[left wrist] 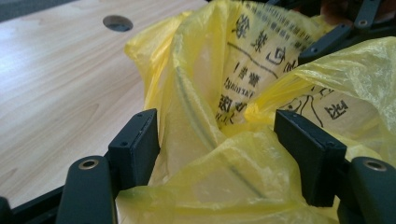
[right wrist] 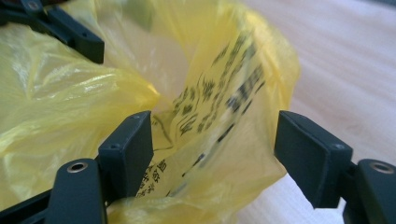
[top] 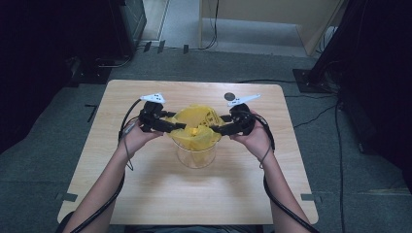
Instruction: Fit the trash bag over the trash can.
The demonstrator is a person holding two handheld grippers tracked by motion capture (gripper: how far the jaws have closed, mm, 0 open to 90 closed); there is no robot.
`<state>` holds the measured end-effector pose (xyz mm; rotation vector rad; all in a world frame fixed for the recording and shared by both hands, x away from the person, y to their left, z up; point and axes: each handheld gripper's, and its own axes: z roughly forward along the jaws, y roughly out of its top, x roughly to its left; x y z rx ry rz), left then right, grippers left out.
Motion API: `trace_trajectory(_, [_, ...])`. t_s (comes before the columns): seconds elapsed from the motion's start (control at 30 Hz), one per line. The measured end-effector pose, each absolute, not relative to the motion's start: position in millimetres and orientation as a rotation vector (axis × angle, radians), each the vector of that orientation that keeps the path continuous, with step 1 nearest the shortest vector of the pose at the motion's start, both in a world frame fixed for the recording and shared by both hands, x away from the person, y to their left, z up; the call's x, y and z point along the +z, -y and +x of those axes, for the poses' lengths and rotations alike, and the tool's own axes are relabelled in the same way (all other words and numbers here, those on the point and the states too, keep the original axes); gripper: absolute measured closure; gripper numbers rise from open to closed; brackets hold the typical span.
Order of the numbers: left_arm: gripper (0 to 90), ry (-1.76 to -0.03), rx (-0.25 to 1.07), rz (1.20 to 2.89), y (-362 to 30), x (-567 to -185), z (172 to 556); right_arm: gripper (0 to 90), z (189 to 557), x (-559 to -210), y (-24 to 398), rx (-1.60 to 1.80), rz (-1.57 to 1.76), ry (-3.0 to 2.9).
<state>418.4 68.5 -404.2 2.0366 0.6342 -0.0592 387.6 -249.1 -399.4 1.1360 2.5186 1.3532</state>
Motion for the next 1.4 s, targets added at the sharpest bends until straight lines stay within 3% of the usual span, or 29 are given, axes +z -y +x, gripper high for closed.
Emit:
trace_trajectory(0.77, [27.9,-0.601,-0.014,1.964,-81.7,-374.1,405.8,30.0,372.3,-370.3,267.3,1.408,1.022,-2.454])
trace_trajectory(1.23, [24.1,-0.605,0.095,1.991,-65.5,-385.7,405.4,29.0,370.6,-377.1,237.7,1.367,0.954,-2.422])
trace_trajectory(1.4, [24.1,-0.601,0.12,1.964,-72.1,-378.0,404.1,29.2,369.5,-370.3,245.3,1.409,0.954,-2.386])
